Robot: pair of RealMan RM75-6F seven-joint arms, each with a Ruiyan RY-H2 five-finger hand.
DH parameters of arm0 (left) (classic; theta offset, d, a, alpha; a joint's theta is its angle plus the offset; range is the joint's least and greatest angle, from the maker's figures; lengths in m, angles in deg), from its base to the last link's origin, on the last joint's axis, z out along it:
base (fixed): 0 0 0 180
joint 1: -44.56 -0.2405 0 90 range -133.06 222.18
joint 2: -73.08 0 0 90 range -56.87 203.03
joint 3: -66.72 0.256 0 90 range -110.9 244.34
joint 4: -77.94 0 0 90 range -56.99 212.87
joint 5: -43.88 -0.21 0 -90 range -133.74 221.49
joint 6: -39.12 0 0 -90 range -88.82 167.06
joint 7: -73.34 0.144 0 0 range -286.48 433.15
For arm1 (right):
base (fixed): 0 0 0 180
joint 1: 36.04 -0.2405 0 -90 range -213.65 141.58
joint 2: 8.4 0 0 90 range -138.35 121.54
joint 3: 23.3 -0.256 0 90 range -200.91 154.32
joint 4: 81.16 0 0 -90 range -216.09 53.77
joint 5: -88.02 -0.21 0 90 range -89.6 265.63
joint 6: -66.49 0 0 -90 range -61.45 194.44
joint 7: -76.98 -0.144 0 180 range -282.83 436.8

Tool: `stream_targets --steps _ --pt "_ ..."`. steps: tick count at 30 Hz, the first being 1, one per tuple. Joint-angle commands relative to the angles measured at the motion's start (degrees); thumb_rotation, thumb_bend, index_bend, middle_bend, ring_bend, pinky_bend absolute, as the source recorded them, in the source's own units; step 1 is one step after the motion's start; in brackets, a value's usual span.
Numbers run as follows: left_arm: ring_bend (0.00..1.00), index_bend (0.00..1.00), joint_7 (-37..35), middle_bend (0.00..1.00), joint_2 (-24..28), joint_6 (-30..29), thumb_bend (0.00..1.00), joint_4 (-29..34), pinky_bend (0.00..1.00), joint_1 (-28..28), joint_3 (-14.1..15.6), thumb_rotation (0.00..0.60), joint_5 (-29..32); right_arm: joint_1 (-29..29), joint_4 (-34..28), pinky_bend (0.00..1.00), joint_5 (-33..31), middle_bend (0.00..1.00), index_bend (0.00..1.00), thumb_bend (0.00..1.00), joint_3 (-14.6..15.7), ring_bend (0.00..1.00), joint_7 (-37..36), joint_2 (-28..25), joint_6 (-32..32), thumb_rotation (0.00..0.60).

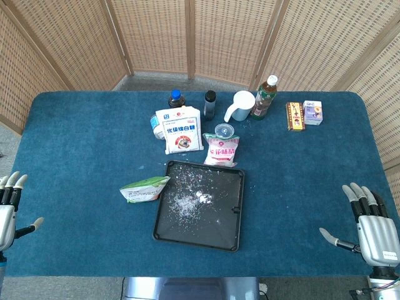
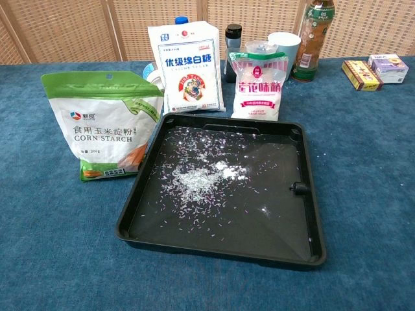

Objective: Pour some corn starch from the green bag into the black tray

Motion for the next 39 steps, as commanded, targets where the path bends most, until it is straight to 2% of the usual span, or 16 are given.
stream_targets --steps 1,11,17,24,33,39 --pt "0.00 0.00 0.04 0.00 0.00 0.00 0.00 -0.09 0.01 -0.11 0.17 0.600 -0.11 0.01 -0.08 0.05 0.06 0.06 0.04 0.00 0.07 0.04 -0.14 -0.08 -0.06 0.271" --pt "0.00 0.00 -2.08 0.00 -1.77 1.65 0.00 -1.04 0.01 1.05 -0.28 0.600 0.01 0.18 -0.66 0.05 0.46 0.06 0.04 0.00 0.26 0.04 -1.44 -0.81 0.03 0.272" --pt "0.00 0.00 -6.11 0.00 -8.96 7.14 0.00 -3.75 0.01 5.46 -0.29 0.600 -1.57 0.13 -0.76 0.05 0.51 0.06 0.04 0.00 0.43 0.04 -2.01 -1.12 -0.33 0.273" --pt "0.00 0.00 -3.71 0.00 -16.81 12.13 0.00 -6.90 0.01 8.38 0.65 0.600 -1.32 0.24 -0.54 0.05 0.09 0.06 0.04 0.00 0.22 0.04 -3.15 -1.53 -0.18 0.268" --pt "0.00 0.00 -4.10 0.00 -25.37 14.29 0.00 -12.51 0.01 11.70 -1.75 0.600 0.05 0.24 -0.36 0.05 -0.24 0.06 0.04 0.00 0.05 0.04 -4.72 -2.08 -0.27 0.271" --pt "0.00 0.00 -3.67 0.00 -28.96 16.65 0.00 -13.87 0.01 14.28 -3.62 0.600 1.71 0.08 -0.18 0.05 -0.78 0.06 0.04 0.00 -0.07 0.04 -5.21 -2.18 -0.73 0.273"
